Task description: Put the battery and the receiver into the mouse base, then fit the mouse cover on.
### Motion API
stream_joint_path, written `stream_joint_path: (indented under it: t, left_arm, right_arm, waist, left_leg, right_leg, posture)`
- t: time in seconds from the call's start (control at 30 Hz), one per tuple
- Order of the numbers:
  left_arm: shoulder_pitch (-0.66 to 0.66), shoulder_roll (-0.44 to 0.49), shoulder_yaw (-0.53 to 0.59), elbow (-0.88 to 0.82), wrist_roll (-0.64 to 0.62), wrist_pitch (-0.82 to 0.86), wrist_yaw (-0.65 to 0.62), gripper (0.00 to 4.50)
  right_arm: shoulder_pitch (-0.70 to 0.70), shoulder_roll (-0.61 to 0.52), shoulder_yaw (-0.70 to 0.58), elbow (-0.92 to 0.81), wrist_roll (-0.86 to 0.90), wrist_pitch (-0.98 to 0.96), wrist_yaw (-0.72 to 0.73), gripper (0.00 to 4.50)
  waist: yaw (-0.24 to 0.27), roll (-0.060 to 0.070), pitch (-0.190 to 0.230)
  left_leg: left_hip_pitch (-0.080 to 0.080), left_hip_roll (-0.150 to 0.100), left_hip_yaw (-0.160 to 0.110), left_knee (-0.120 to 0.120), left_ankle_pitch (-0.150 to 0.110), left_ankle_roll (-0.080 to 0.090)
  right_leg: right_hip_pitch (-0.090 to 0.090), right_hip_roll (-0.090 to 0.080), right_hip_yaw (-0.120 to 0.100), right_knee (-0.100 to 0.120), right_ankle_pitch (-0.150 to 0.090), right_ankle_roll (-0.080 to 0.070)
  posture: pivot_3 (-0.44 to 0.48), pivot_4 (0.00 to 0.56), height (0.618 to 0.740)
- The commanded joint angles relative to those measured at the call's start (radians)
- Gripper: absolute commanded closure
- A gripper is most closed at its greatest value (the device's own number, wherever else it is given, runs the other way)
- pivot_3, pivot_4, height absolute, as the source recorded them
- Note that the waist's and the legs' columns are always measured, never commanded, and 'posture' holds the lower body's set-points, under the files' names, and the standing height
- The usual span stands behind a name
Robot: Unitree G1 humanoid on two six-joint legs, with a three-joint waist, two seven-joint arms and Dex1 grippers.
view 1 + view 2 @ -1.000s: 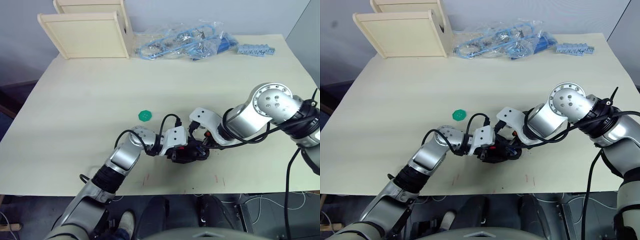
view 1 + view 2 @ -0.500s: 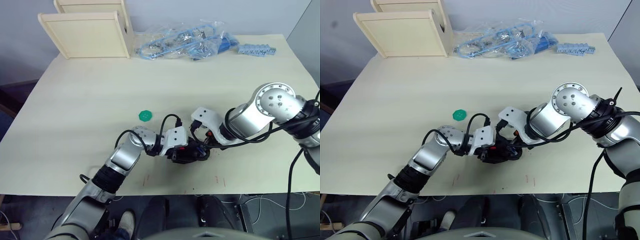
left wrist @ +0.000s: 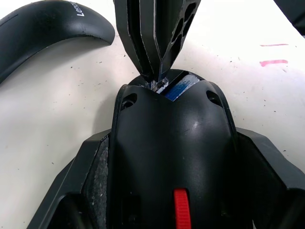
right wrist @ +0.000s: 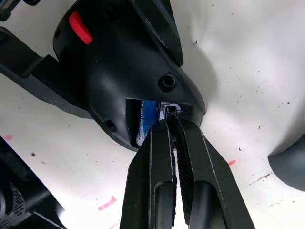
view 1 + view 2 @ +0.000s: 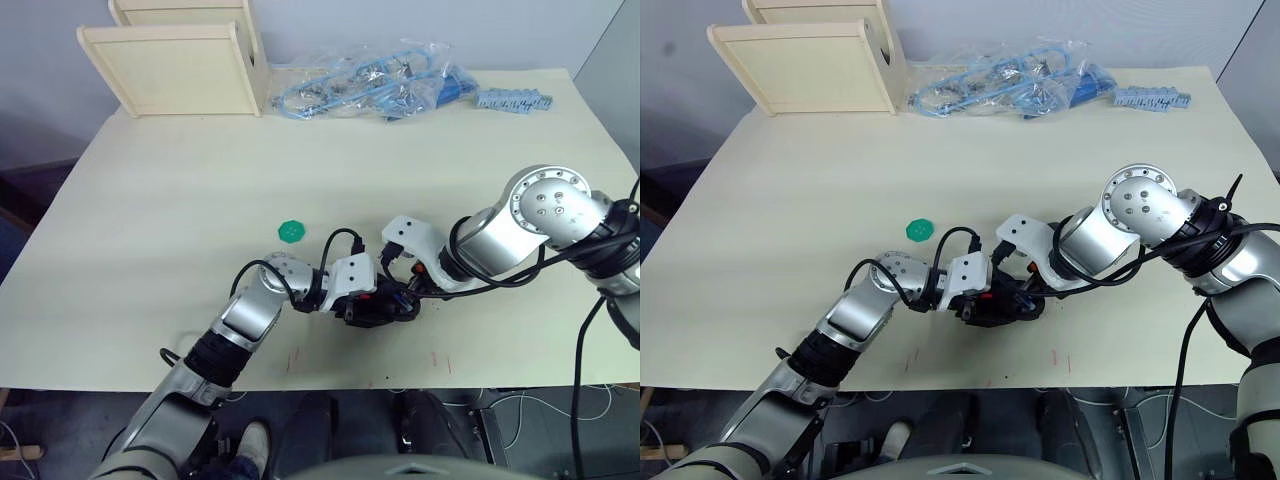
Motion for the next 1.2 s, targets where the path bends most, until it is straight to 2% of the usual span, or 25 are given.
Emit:
stream_joint_path:
  t: [0.03,0.27,0.53,1.2]
  left_arm:
    - [0.020,0.007,-0.037,0.021,0.022,0.009,-0.004,1.46]
    - [0.017,0.008,-0.038,0.024,0.024,0.004,-0.005,1.46]
    - [0.015,0.008,-0.038,0.025,0.021,0.006,-0.008,1.46]
    - [0.015,0.005,-0.038,0.037,0.023,-0.004,-0.006,1.46]
  right_arm:
    - [0.005,-0.015,-0.023,0.000,-0.041,0.016,-0.026,4.50]
    - [0.052,-0.057,0.004,0.008,0.093,-0.078,-0.127,4.50]
    - [0.122,-0.070,-0.028,-0.016,0.093,-0.117,-0.134,4.50]
    - [0.172,-0.069,-0.042,-0.028,0.093,-0.129,-0.177,4.50]
  waist:
    - [0.000,0.000,0.000]
    - [-0.001,0.000,0.000]
    - [-0.002,0.000,-0.001]
    - [-0.002,0.000,-0.006]
  left_leg:
    - [0.000,0.000,0.000,0.000,0.000,0.000]
    - [0.000,0.000,0.000,0.000,0.000,0.000]
    - [0.001,0.000,0.000,0.000,0.000,0.000]
    - [0.002,0.000,0.000,0.000,0.000,0.000]
  right_leg:
    - [0.000,0.000,0.000,0.000,0.000,0.000]
    - [0.000,0.000,0.000,0.000,0.000,0.000]
    - [0.000,0.000,0.000,0.001,0.000,0.000]
    - [0.001,0.000,0.000,0.001,0.000,0.000]
  posture:
    - [0.000,0.150,0.740]
    - [0.000,0.150,0.740]
    - [0.000,0.150,0.740]
    - [0.000,0.150,0.740]
